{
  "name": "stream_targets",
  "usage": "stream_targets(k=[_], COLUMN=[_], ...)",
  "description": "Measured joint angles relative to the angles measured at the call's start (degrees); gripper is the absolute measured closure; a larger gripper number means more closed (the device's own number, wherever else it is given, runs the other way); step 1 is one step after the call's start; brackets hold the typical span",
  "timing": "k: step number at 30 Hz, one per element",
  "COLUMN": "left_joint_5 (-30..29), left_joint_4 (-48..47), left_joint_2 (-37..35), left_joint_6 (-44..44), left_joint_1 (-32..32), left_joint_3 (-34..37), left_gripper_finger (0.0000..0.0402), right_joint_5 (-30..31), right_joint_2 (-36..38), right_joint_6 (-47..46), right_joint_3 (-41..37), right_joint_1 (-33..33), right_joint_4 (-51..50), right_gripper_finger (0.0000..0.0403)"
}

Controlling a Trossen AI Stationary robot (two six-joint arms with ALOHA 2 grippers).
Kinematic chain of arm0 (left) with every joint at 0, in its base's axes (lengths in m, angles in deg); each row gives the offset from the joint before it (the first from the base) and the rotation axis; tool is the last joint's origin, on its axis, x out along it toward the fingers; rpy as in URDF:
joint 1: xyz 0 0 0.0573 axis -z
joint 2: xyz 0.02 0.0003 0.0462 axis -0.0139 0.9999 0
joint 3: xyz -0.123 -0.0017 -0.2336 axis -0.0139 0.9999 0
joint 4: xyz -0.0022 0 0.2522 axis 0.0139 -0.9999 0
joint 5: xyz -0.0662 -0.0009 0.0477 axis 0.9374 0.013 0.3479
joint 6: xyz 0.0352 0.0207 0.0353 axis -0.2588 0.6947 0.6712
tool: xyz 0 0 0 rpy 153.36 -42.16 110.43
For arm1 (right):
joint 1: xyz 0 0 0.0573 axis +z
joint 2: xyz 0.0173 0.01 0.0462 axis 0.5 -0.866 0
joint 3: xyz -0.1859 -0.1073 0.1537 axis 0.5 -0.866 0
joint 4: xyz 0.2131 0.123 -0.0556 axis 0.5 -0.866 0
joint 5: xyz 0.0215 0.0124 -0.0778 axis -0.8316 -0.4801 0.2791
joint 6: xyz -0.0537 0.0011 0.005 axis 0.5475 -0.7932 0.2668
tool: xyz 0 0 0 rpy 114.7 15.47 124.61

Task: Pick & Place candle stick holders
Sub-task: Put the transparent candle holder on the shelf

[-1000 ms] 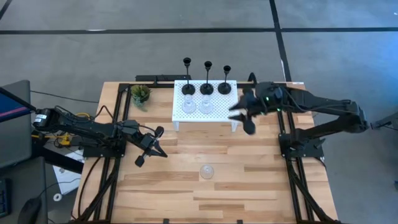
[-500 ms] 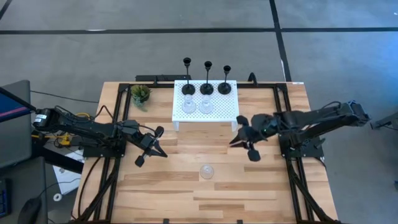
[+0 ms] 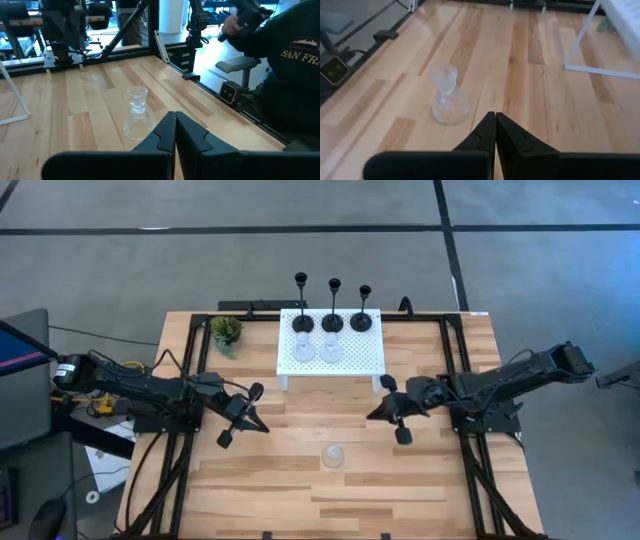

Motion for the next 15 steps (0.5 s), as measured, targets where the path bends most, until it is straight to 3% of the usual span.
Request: stream_targets(k=[8,15], left_joint_5=[0.0,0.0], left_joint_4=[0.0,0.0], left_joint_2=[0.0,0.0], left_joint_6=[0.0,0.0], left_joint_1=[0.0,0.0], left_joint_3=[0.0,0.0], left_gripper_finger=[0.0394,0.0394], right_joint_5=[0.0,0.0], right_joint_2=[-0.1,-0.1], right_joint_6=[0.0,-0.6], right_joint_3=[-13.7,-17.6], right_joint_1=[-0.4,-2.4], right_joint_4=[22.5,17.1], right_gripper_finger=[0.0401,0.0402])
